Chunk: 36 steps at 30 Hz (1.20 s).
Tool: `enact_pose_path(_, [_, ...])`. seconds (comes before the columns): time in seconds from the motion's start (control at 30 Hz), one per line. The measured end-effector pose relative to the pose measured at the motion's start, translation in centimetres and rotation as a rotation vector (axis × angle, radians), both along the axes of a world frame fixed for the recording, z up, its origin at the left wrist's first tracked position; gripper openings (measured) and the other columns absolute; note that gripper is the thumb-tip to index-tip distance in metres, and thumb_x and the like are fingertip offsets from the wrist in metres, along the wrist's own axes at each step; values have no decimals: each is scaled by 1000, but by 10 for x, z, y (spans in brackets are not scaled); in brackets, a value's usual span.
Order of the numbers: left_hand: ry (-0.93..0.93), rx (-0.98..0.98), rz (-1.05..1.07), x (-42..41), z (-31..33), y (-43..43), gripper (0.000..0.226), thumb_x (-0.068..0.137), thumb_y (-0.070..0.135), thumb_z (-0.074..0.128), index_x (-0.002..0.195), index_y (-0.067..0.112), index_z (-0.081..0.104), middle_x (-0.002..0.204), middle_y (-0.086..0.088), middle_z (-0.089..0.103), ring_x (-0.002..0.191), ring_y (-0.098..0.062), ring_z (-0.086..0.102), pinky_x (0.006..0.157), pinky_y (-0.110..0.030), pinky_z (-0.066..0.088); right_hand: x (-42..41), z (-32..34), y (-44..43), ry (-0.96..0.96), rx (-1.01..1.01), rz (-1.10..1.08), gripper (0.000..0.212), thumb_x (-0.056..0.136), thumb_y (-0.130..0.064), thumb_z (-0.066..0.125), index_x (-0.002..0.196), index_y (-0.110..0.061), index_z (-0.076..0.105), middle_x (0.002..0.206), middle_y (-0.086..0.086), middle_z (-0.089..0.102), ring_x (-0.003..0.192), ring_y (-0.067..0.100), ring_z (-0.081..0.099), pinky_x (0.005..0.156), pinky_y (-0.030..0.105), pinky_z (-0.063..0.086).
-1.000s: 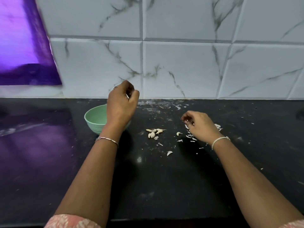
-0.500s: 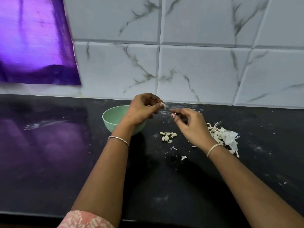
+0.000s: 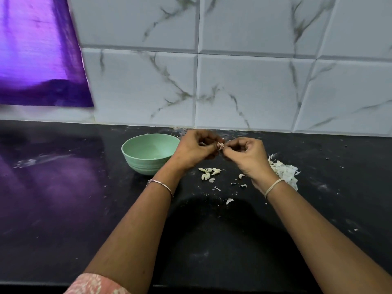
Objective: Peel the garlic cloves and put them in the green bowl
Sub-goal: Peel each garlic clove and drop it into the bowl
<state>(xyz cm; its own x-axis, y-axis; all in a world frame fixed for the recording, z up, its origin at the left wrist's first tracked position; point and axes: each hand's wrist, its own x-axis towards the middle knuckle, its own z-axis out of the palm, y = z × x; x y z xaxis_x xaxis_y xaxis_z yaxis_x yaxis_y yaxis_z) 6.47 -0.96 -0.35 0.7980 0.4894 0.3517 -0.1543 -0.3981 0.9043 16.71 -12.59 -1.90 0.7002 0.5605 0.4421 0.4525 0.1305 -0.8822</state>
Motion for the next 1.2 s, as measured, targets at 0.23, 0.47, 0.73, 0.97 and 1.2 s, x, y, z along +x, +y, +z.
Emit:
enact_pose_path(0.23, [-18,-17,13,3,-3,-1,13,90,-2,63,98,4,70,76,-12,67,66,-16,62,76,-33,57,-3,4,0,110,40,27,6,78,5,73,76,1,70,70,13,66,70,24,60,68,30,54])
enact_pose_path(0.47, [23,225,64,5,-2,-1,23,84,3,71,106,11,72,86,-1,71,76,-10,64,80,-22,52,0,5,-2,124,39,4,13,78,3,74,71,-7,70,65,8,66,64,19,62,62,24,54])
enact_pose_path(0.73, [-16,700,231,6,-11,-4,26,88,10,65,110,23,72,94,2,70,72,-8,54,76,-29,50,1,3,-1,142,0,-19,12,78,3,74,72,-7,70,66,10,67,63,21,63,64,28,55])
enact_pose_path(0.97, [-77,604,237,11,-15,-5,24,90,13,65,112,21,72,94,4,73,79,-11,62,77,-27,51,3,8,-7,249,60,35,11,81,3,70,73,-4,69,62,7,69,56,12,65,60,23,56])
enact_pose_path(1.2, [-72,424,118,15,-16,-4,28,87,6,68,107,25,73,89,5,68,78,-9,63,74,-25,53,4,10,-8,388,16,99,14,80,-1,71,68,-7,68,64,9,68,58,15,61,56,20,52])
